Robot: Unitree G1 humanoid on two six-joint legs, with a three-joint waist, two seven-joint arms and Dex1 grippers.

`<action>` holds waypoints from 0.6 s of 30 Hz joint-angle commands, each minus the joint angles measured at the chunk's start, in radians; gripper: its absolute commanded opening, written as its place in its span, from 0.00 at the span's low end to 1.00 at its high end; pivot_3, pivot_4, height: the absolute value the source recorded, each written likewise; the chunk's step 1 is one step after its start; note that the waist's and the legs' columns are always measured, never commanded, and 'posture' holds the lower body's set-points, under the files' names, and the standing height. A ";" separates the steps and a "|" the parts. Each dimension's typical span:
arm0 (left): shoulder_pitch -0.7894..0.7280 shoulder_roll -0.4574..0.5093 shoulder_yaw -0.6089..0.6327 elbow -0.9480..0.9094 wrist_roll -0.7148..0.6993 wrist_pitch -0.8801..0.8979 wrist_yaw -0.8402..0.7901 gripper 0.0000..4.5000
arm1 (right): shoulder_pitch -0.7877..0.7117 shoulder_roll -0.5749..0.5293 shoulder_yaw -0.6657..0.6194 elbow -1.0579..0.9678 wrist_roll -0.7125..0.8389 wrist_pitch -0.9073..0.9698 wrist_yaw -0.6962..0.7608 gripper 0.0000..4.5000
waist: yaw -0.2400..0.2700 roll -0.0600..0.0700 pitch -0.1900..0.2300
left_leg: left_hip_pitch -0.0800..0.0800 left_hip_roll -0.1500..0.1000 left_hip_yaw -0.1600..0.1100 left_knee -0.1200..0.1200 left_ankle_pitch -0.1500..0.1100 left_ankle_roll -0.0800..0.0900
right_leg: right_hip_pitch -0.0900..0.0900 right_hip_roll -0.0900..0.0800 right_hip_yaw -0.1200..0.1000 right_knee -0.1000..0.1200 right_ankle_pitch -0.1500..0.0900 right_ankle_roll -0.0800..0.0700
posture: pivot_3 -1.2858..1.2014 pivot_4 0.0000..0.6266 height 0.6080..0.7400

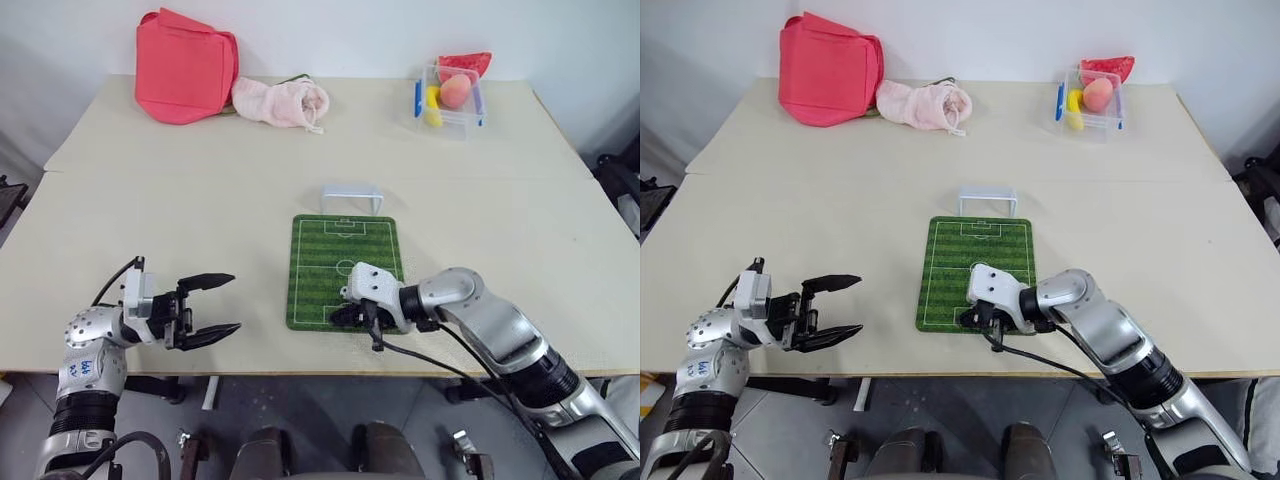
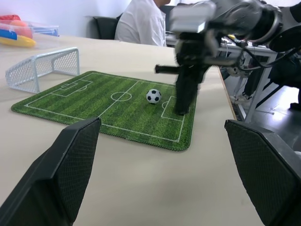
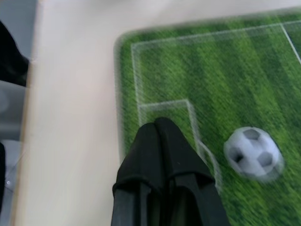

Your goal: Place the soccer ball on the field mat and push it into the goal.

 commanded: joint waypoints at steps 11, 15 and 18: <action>-0.023 0.005 0.019 0.003 -0.007 -0.024 -0.018 1.00 | -0.256 0.024 -0.208 0.329 -0.045 -0.145 -0.074 0.00 | -0.005 0.000 0.000 | 0.000 0.001 -0.001 -0.003 0.000 0.000 | -0.001 -0.001 -0.004 0.001 0.000 0.000 | 0.52 0.24 1.00; -0.018 0.003 0.019 0.001 -0.005 -0.021 -0.009 1.00 | -0.185 0.024 -0.271 0.169 0.030 -0.018 -0.083 0.00 | -0.001 0.000 0.000 | -0.001 0.000 -0.002 -0.004 0.000 0.000 | -0.001 -0.001 -0.005 0.001 0.000 0.000 | 0.52 0.24 1.00; -0.027 0.003 0.013 0.005 0.003 0.002 0.018 1.00 | -0.121 0.011 -0.313 0.085 0.080 0.034 -0.082 0.00 | 0.000 0.000 0.000 | -0.001 0.000 -0.002 -0.003 0.000 0.000 | -0.001 -0.001 -0.005 0.000 0.000 0.000 | 0.52 0.24 1.00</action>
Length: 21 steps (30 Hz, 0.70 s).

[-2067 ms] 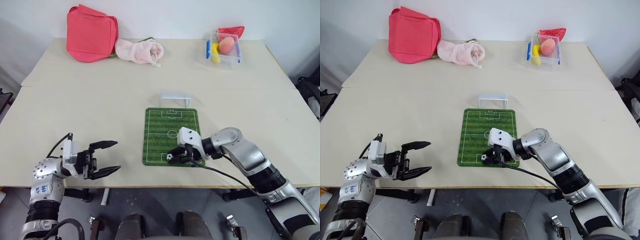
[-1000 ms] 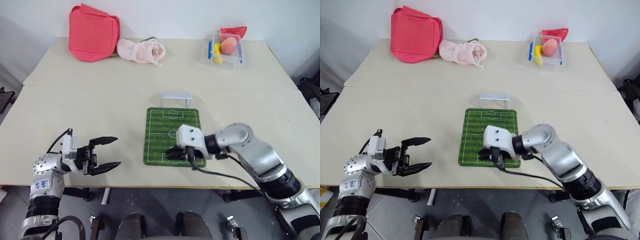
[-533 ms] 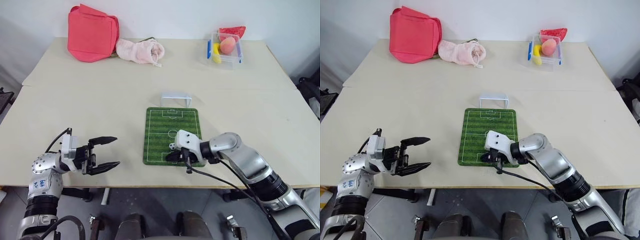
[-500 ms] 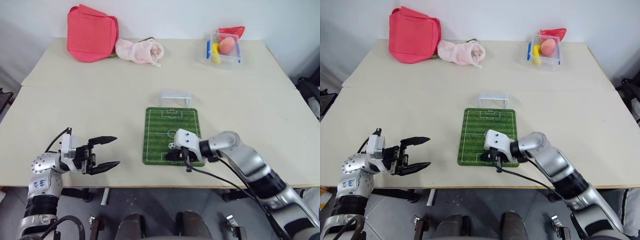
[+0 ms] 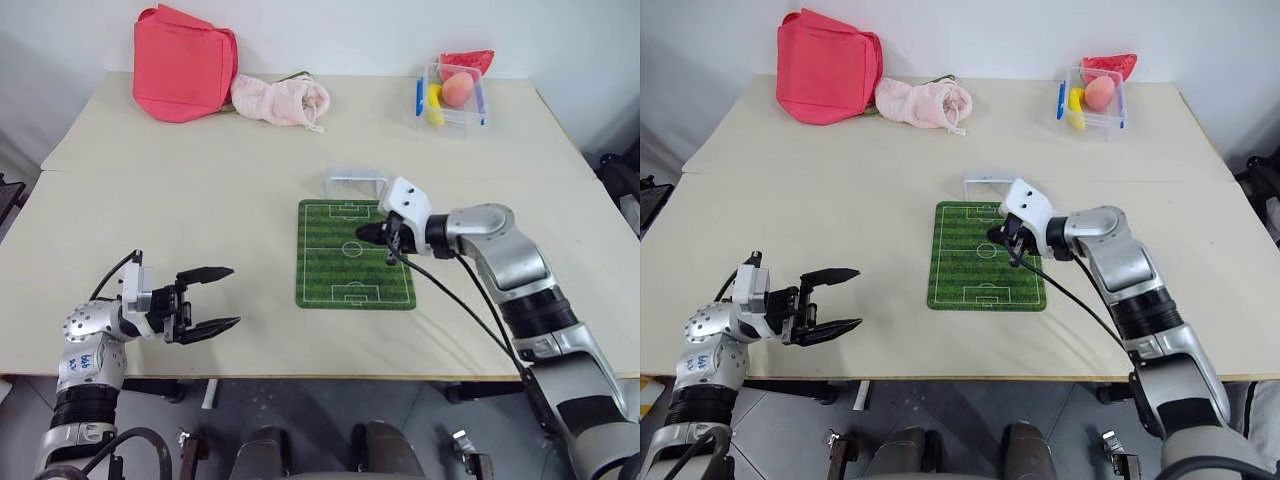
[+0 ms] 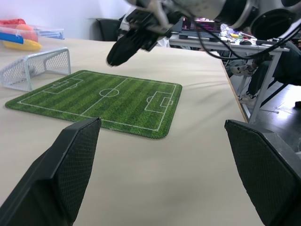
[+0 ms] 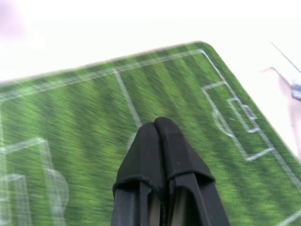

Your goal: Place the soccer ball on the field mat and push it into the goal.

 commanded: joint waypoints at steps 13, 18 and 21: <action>-0.034 0.012 0.073 0.000 0.028 0.199 0.334 1.00 | 0.286 -0.153 -0.295 0.067 0.156 -0.192 0.128 0.56 | 0.003 -0.001 0.001 | 0.000 -0.001 0.001 0.001 0.000 0.001 | 0.001 -0.001 0.001 -0.001 0.000 0.000 | 0.52 0.24 1.00; -0.009 0.004 0.084 -0.046 0.016 0.228 0.360 1.00 | 0.350 -0.188 -0.356 0.124 0.193 -0.248 0.186 0.94 | -0.002 -0.001 0.001 | 0.001 0.000 0.003 0.001 0.000 0.000 | 0.001 0.000 0.002 -0.001 0.000 0.000 | 0.52 0.24 1.00; 0.009 0.009 0.094 -0.071 -0.004 0.264 0.362 1.00 | 0.380 -0.197 -0.414 0.157 0.227 -0.285 0.208 0.99 | 0.001 -0.001 0.001 | 0.001 0.001 0.004 0.002 0.000 0.000 | 0.001 0.000 0.002 -0.001 0.000 0.000 | 0.52 0.24 1.00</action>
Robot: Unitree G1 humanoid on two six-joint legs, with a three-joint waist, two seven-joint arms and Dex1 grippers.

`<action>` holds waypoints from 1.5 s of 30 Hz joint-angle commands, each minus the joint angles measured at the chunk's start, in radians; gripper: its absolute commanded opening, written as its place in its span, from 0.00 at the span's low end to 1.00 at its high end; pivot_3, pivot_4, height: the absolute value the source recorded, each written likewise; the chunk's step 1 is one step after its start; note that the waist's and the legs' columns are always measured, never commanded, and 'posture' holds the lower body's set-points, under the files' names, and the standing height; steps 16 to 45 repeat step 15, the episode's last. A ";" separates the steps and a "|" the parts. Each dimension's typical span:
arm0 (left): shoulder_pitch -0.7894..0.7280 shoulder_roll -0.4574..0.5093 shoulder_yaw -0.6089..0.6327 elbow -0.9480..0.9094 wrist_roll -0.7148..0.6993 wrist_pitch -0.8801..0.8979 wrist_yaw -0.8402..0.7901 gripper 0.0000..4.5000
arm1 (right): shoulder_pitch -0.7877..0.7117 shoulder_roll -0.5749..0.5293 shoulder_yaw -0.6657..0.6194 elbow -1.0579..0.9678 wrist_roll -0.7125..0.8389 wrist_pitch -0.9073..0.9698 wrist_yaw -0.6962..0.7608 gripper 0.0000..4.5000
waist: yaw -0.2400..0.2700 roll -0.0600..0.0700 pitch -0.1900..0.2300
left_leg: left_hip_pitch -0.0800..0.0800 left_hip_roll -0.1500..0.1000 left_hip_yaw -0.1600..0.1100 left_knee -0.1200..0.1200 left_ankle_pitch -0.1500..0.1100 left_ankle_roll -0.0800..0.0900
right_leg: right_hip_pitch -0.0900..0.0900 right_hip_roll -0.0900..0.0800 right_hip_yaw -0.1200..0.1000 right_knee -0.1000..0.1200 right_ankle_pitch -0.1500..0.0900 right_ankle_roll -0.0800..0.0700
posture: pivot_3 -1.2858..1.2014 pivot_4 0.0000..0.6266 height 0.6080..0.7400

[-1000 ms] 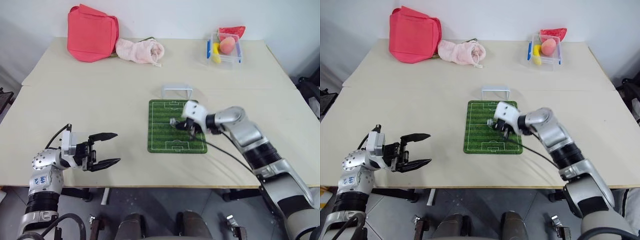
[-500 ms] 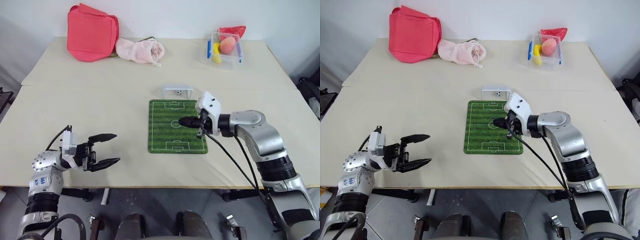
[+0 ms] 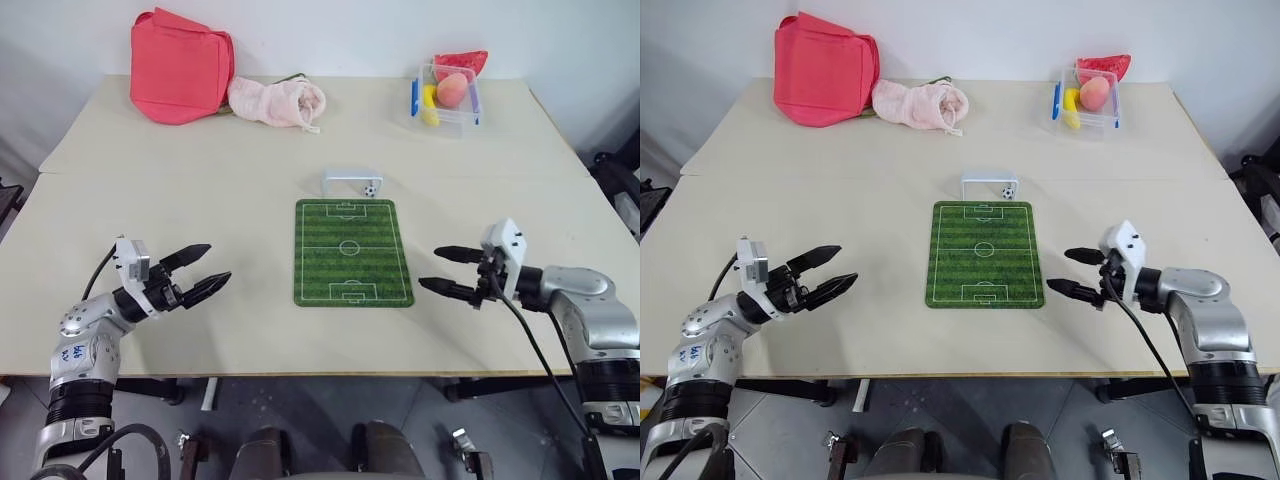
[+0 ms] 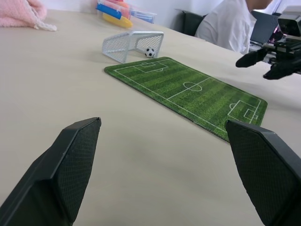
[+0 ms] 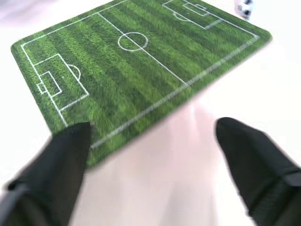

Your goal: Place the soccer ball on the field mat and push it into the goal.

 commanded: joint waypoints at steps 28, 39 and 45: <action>0.021 0.047 0.111 -0.007 -0.018 -0.005 0.022 1.00 | 0.129 -0.005 -0.122 0.023 0.029 -0.137 -0.080 0.99 | 0.003 0.000 0.000 | 0.000 0.000 0.000 0.000 0.000 0.000 | 0.000 0.000 0.000 0.000 0.000 0.000 | 0.52 0.24 1.00; 0.021 0.047 0.111 -0.007 -0.018 -0.005 0.022 1.00 | 0.129 -0.005 -0.122 0.023 0.029 -0.137 -0.080 0.99 | 0.003 0.000 0.000 | 0.000 0.000 0.000 0.000 0.000 0.000 | 0.000 0.000 0.000 0.000 0.000 0.000 | 0.52 0.24 1.00; 0.021 0.047 0.111 -0.007 -0.018 -0.005 0.022 1.00 | 0.129 -0.005 -0.122 0.023 0.029 -0.137 -0.080 0.99 | 0.003 0.000 0.000 | 0.000 0.000 0.000 0.000 0.000 0.000 | 0.000 0.000 0.000 0.000 0.000 0.000 | 0.52 0.24 1.00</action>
